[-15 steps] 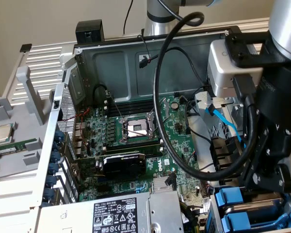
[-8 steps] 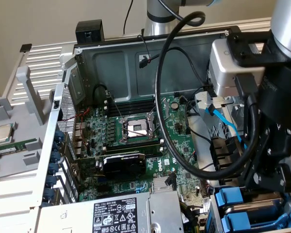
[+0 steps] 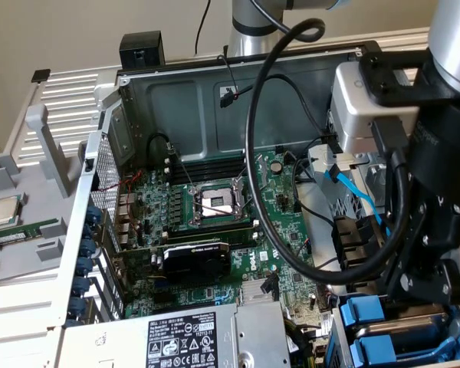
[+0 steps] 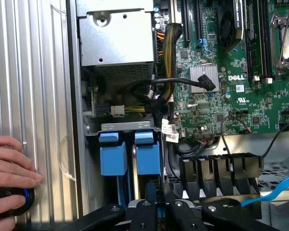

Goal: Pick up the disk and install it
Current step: 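Insert the second disk wire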

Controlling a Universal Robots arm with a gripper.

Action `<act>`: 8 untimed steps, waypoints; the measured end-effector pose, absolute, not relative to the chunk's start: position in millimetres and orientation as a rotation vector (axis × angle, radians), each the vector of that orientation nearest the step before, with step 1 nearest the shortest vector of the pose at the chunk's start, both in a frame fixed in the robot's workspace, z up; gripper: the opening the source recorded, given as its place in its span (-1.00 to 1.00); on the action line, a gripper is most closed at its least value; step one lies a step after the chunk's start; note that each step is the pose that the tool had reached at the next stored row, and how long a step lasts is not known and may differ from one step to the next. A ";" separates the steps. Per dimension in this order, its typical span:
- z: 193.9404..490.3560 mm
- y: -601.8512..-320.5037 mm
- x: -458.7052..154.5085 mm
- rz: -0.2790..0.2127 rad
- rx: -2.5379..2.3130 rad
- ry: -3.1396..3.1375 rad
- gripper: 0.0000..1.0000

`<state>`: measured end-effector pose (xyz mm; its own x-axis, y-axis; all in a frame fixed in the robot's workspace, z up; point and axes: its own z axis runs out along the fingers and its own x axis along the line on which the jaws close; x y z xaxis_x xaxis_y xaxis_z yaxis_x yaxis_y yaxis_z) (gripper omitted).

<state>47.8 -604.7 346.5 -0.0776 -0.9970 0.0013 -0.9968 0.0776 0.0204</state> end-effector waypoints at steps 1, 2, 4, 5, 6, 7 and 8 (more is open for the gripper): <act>345.8 -604.8 47.8 -0.022 2.124 -2.295 -0.67; 345.5 -604.7 47.8 -0.023 2.124 -2.295 -0.67; 345.5 -604.7 47.8 -0.023 2.124 -2.296 -0.67; 345.4 -604.6 47.8 -0.023 2.124 -2.296 -0.67; 345.3 -604.6 47.8 -0.023 2.124 -2.296 -0.67; 345.4 -604.6 47.8 -0.024 2.124 -2.296 -0.67; 345.5 -604.6 47.8 -0.024 2.124 -2.296 -0.67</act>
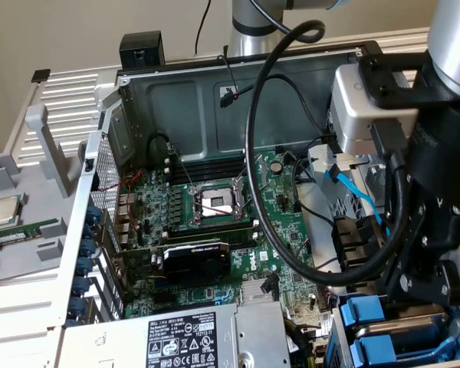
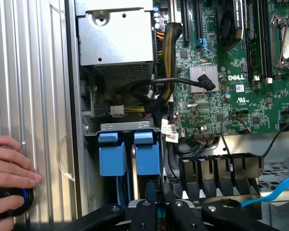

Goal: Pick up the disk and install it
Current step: 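Insert the second disk wire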

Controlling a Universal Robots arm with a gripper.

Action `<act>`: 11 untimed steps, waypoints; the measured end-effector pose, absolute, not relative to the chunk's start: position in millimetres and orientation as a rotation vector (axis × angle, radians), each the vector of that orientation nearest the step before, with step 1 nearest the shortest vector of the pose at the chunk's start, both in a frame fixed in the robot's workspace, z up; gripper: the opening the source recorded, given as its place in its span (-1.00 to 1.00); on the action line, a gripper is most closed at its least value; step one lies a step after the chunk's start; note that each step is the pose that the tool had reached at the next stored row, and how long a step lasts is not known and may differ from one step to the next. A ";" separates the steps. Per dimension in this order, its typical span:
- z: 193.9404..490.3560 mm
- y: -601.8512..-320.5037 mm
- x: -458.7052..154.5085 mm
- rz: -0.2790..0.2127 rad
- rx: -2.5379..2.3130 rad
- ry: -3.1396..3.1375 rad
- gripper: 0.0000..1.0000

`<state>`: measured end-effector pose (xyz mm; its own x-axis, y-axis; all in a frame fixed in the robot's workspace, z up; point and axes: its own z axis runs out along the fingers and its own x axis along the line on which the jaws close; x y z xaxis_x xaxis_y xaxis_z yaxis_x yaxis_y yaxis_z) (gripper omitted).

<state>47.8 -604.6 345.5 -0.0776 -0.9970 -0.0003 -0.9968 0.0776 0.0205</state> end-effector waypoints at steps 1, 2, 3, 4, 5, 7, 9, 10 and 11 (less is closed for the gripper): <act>345.5 -604.6 47.8 -0.024 2.124 -2.296 -0.67; 345.5 -604.6 47.8 -0.025 2.125 -2.296 -0.67; 345.6 -604.7 47.8 -0.026 2.125 -2.297 -0.67; 345.5 -604.9 47.8 -0.028 2.126 -2.297 -0.67; 345.4 -605.1 47.8 -0.030 2.127 -2.298 -0.67; 345.6 -605.2 47.8 -0.034 2.128 -2.300 -0.67; 345.5 -605.2 47.8 -0.036 2.129 -2.301 -0.67; 345.4 -605.4 47.9 -0.037 2.130 -2.301 -0.67; 345.4 -605.7 47.8 -0.037 2.130 -2.301 -0.67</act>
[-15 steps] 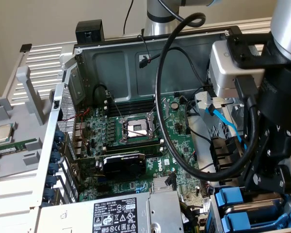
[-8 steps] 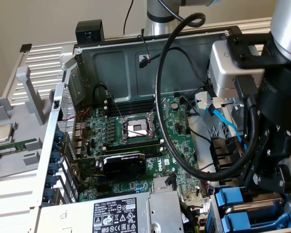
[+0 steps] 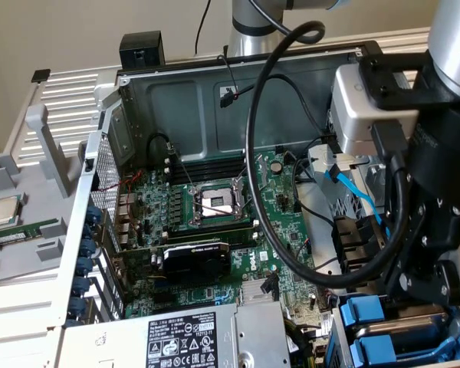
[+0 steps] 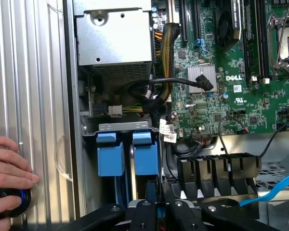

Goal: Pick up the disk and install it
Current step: 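Insert the second disk wire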

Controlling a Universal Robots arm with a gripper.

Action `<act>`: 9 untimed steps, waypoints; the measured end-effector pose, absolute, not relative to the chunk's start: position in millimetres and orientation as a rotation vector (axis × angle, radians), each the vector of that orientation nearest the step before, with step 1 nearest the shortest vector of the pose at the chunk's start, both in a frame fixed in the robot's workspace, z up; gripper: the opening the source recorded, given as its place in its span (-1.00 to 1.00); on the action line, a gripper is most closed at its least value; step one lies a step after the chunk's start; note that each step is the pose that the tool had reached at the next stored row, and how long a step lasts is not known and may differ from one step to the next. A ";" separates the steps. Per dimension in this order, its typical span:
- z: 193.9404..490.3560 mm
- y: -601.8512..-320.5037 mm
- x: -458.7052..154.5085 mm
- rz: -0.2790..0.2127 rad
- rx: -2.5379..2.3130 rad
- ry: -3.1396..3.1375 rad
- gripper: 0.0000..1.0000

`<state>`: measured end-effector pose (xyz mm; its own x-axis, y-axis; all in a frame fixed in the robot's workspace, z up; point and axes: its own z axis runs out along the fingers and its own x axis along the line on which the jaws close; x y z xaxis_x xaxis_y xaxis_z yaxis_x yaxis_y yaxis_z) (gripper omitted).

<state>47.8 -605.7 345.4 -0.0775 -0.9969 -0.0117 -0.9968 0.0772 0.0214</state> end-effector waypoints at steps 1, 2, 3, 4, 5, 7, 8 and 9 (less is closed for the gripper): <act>345.5 -605.8 47.8 -0.037 2.129 -2.301 -0.67; 345.5 -605.9 47.8 -0.037 2.129 -2.301 -0.67; 345.5 -605.9 47.8 -0.037 2.130 -2.301 -0.67; 345.5 -605.9 47.8 -0.037 2.129 -2.301 -0.67; 345.5 -606.0 47.8 -0.037 2.129 -2.301 -0.67; 345.5 -606.0 47.8 -0.037 2.130 -2.301 -0.67; 345.4 -606.0 47.9 -0.036 2.130 -2.302 -0.67; 345.5 -606.0 47.9 -0.033 2.130 -2.302 -0.67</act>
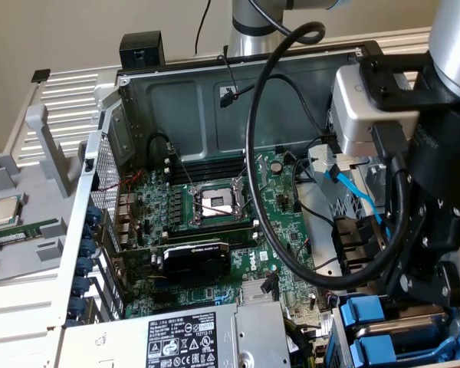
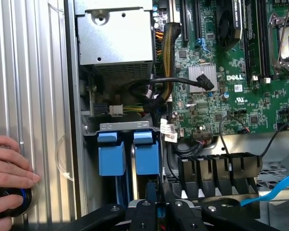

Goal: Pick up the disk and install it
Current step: 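Insert the second disk wire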

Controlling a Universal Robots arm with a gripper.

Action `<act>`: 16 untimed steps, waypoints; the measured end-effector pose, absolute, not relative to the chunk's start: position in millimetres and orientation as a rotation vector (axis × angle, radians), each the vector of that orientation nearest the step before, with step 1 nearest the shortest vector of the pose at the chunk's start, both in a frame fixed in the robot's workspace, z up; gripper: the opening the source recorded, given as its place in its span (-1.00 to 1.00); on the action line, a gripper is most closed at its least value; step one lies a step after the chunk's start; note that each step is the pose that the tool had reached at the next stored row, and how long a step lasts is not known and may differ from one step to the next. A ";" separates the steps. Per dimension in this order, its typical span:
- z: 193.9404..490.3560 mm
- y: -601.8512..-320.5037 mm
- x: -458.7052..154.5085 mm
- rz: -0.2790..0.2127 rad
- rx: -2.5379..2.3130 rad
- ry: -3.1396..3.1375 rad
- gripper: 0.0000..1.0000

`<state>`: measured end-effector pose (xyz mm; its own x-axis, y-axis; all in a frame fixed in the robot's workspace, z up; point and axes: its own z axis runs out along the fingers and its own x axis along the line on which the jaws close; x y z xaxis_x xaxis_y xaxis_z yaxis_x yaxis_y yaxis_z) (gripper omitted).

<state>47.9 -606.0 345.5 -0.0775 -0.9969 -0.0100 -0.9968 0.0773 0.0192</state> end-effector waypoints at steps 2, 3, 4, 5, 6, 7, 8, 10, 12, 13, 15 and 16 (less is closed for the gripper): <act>345.5 -606.0 47.8 -0.032 2.129 -2.301 -0.67; 345.4 -606.0 47.8 -0.031 2.129 -2.301 -0.67; 345.5 -606.0 47.8 -0.030 2.129 -2.301 -0.67; 345.4 -606.0 47.8 -0.029 2.129 -2.300 -0.67; 345.5 -606.0 47.8 -0.029 2.128 -2.300 -0.67; 345.5 -606.0 47.8 -0.029 2.128 -2.300 -0.67; 345.5 -606.0 47.8 -0.028 2.128 -2.300 -0.67; 345.5 -606.0 47.8 -0.028 2.129 -2.300 -0.67; 345.5 -606.0 47.8 -0.028 2.129 -2.301 -0.67; 345.4 -606.0 47.8 -0.028 2.129 -2.301 -0.67; 345.4 -606.0 47.7 -0.027 2.129 -2.301 -0.67; 345.4 -606.0 47.5 -0.026 2.130 -2.301 -0.67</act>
<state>47.5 -606.0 345.4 -0.0775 -0.9970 -0.0069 -0.9969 0.0773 0.0164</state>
